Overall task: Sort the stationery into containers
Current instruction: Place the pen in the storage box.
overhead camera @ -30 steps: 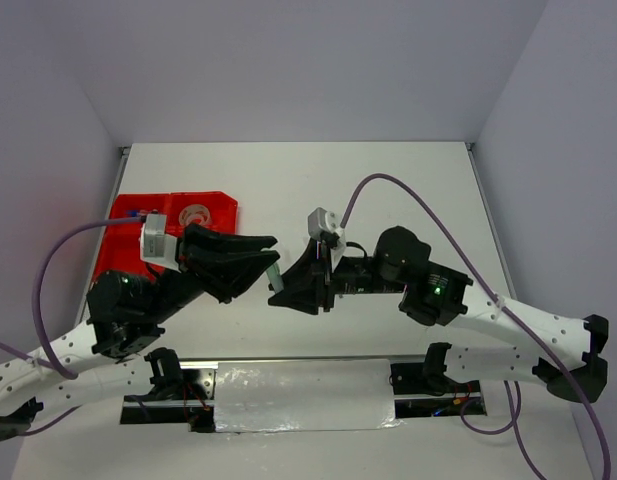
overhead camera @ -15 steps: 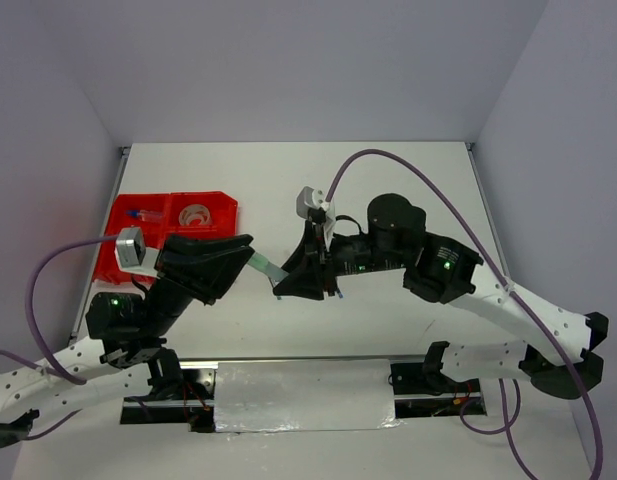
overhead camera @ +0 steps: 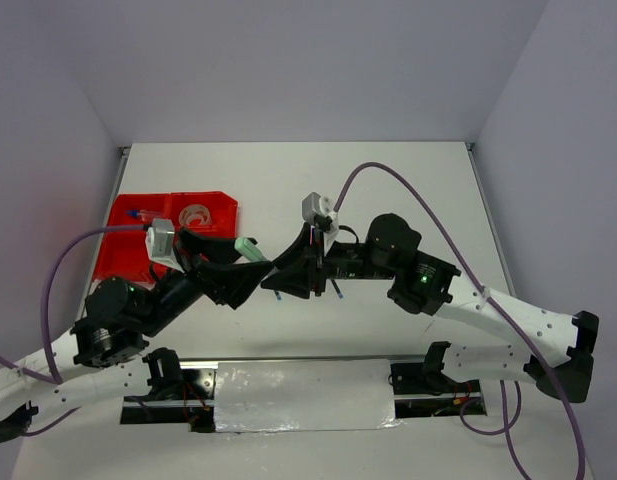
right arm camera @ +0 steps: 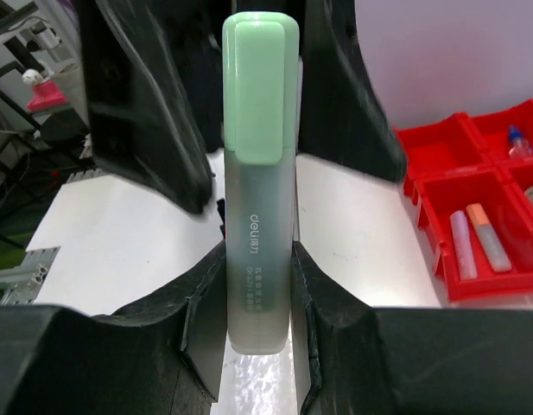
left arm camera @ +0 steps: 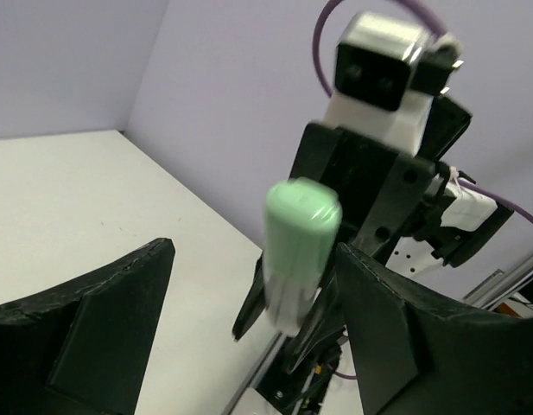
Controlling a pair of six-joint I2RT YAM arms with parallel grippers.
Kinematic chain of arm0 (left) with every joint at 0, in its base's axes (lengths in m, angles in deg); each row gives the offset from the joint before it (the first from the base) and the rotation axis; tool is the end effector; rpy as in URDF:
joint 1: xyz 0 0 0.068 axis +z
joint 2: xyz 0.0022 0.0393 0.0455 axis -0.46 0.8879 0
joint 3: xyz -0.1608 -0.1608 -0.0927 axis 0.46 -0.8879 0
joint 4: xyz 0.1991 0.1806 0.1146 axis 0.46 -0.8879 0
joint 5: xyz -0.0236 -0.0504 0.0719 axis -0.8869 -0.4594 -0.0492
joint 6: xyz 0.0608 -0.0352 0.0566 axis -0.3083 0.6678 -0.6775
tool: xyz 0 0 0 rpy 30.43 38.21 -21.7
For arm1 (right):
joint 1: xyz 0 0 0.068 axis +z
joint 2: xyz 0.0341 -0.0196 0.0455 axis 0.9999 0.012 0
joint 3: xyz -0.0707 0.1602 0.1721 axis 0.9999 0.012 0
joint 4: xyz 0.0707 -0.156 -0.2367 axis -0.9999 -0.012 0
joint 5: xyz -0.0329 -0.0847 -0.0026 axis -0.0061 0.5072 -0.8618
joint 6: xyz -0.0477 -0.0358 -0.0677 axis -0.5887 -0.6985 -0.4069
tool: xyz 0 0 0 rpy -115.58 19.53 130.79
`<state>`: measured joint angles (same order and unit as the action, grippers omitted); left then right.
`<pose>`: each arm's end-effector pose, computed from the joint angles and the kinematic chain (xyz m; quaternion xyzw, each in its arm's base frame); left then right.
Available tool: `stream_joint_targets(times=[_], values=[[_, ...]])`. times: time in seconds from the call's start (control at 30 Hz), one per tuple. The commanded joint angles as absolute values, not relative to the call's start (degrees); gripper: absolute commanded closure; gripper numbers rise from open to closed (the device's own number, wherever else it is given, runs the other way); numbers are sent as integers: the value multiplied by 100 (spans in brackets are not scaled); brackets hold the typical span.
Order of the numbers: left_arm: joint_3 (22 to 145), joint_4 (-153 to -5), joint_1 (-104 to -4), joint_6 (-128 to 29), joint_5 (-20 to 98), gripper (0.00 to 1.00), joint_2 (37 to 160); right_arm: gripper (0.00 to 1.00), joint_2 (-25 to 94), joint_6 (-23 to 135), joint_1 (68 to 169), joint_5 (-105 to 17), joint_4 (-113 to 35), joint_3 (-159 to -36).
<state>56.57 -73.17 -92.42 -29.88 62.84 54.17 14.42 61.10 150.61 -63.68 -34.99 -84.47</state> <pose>0.1096 -0.1843 0.4173 0.0537 0.5624 -0.5613 0.6048 0.1255 0.3055 0.3986 -0.4314 0.5275 0.5533 0.4790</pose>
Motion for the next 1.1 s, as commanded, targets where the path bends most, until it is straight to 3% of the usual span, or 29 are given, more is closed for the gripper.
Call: stream_joint_targets(times=[0.0,0.23,0.5,0.57,0.6,0.63,0.7,0.73,0.77,0.8,0.83,0.87,0.9,0.93,1.0,1.03,1.07], values=[[6026,-7236,-9269,-3409,6294,12,5454,100,1287,6253,15110,-6364,-2669,-8146],[6061,-6848,-9269,-3533,5933,25,5585,100,1208,6508,15101,-6513,-2159,-7758],[5904,-6972,-9269,-3427,5828,26,5815,100,1041,6614,15110,-6689,-1930,-7811],[5799,-6893,-9269,-3401,5775,36,5780,100,1067,6623,15101,-6759,-1921,-7855],[5772,-6875,-9260,-3392,5792,56,5753,100,1084,6623,15110,-6751,-1930,-7864],[5780,-6892,-9269,-3383,5845,69,5745,100,1102,6614,15110,-6742,-1991,-7872],[5859,-7023,-9269,-3366,6020,90,5727,100,1172,6544,15092,-6698,-2070,-7872],[5912,-7120,-9260,-3348,6369,97,5727,98,1190,6535,15075,-6680,-2070,-7785],[6069,-7390,-9260,-3261,6668,100,5744,87,1216,6535,15049,-6680,-2062,-7732],[6149,-7585,-9260,-3164,7037,100,5797,68,1242,6544,15022,-6637,-2079,-7680],[6254,-7830,-9260,-3016,8015,100,5841,26,1251,6561,14961,-6541,-2183,-7549],[6542,-8137,-9260,-2588,8582,100,5919,9,1225,6622,14839,-6235,-2237,-7443],[6710,-9010,-9251,-2314,9135,100,6164,0,1164,6701,14742,-6023,-2272,-7311],[6921,-9489,-9251,-1728,10185,100,6314,0,1094,6945,14619,-5795,-2290,-6953],[7554,-10683,-8998,-805,10983,100,6962,0,752,7254,14153,-5066,-2325,-6547],[7808,-11777,-8683,-347,11030,100,7201,0,620,7421,13995,-4785,-2525,-6215],[8150,-11988,-7705,-73,10204,100,7438,0,340,7649,13776,-4321,-2640,-6072]])
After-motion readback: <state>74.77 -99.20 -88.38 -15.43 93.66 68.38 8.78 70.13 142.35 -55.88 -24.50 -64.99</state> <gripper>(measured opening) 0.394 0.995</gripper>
